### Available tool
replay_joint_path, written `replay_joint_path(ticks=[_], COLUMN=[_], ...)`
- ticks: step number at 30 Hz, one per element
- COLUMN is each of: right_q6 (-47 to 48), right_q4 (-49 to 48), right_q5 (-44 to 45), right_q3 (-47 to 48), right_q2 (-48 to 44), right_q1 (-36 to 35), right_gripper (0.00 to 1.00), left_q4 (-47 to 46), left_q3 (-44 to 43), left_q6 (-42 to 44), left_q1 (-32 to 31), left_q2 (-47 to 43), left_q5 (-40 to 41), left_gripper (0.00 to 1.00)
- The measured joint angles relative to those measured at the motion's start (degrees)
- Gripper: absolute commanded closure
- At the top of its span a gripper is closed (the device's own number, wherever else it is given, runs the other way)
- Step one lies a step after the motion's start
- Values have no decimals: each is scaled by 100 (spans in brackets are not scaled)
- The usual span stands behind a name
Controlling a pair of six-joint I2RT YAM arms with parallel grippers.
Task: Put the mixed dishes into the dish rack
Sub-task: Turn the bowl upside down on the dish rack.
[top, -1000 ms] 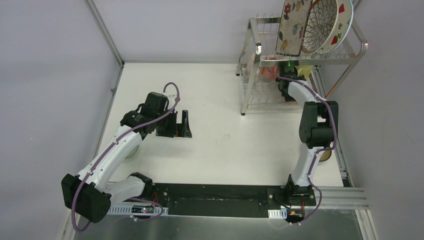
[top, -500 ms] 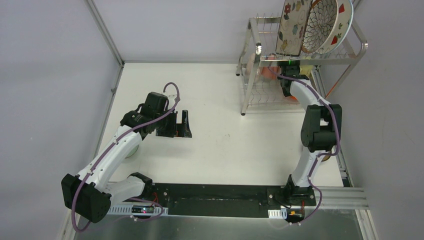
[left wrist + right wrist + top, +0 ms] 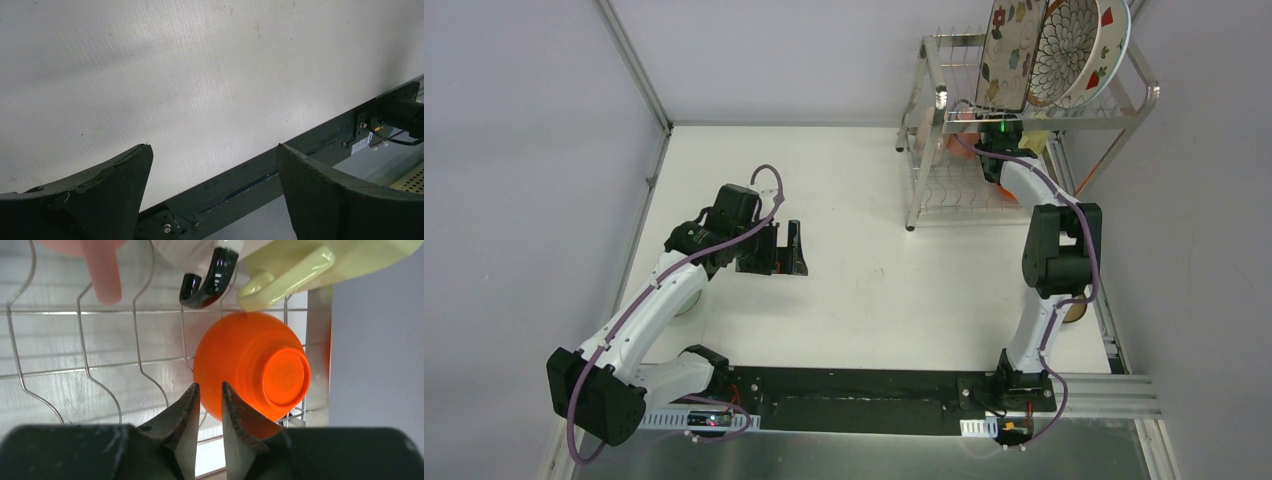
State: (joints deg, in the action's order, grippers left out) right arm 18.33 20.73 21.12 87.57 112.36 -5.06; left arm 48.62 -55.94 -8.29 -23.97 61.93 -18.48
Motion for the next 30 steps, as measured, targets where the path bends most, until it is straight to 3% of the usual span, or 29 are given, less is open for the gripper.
replay_joint_path(ticks=[16, 21, 30], right_q6=[-136, -402, -1233], right_q4=[-142, 50, 1128], right_q5=[313, 240, -334], right_q3=[-2, -4, -367], right_q2=[387, 345, -667], right_q1=[177, 199, 212], right_gripper=[75, 69, 63], left_q4=[0, 0, 0], left_q3=[0, 0, 0], left_q6=[0, 0, 0], left_q1=[0, 0, 0], left_q2=[-59, -118, -120], left_q5=[42, 55, 63], left_gripper=[1, 1, 1])
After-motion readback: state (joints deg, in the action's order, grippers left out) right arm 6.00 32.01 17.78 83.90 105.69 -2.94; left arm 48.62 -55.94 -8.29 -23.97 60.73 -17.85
